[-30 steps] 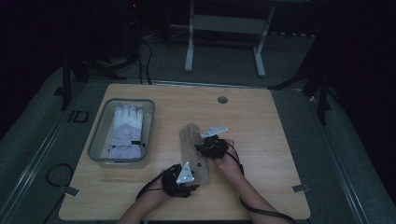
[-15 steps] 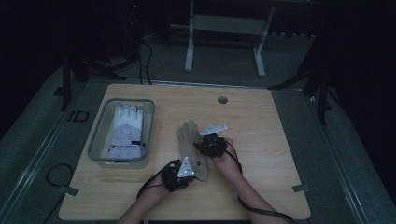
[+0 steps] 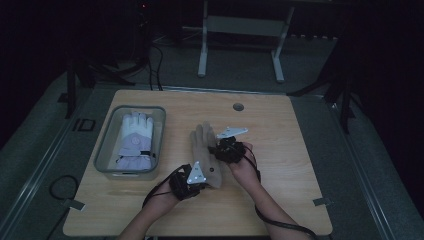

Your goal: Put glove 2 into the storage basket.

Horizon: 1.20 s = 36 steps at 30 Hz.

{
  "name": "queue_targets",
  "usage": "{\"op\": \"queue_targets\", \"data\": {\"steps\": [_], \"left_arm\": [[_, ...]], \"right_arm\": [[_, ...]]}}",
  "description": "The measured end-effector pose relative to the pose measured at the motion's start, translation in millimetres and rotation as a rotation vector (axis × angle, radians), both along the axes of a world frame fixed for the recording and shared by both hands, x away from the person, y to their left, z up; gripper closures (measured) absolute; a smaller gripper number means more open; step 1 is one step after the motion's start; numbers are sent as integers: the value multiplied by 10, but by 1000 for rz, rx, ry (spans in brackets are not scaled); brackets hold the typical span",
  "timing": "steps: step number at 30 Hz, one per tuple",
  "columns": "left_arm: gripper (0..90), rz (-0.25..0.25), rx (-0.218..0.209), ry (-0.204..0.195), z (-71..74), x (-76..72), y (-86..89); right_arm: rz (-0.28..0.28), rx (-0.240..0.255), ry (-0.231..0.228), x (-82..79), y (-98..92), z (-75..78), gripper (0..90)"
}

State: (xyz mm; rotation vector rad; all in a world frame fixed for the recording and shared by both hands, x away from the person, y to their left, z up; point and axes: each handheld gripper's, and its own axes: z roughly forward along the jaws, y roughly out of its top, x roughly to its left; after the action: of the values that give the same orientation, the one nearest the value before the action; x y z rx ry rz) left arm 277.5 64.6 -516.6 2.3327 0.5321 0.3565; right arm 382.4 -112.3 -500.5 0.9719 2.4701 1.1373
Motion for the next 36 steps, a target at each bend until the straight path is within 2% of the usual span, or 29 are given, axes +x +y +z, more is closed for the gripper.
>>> {"op": "queue_targets", "data": {"steps": [8, 19, 27, 33, 36], "left_arm": [[822, -4, 14, -15, 219, 48, 111], [822, 7, 56, -58, 515, 89, 389], [822, 40, 70, -81, 683, 127, 650], [821, 85, 51, -76, 732, 129, 902], [821, 99, 66, -78, 755, 112, 1001]], "right_arm": [[7, 11, -19, 48, 99, 203, 778], [29, 29, -53, 106, 353, 488, 778], [44, 37, -67, 202, 646, 662, 777], [70, 37, -82, 249, 926, 765, 777], [88, 33, -85, 260, 1091, 783, 777]]}}
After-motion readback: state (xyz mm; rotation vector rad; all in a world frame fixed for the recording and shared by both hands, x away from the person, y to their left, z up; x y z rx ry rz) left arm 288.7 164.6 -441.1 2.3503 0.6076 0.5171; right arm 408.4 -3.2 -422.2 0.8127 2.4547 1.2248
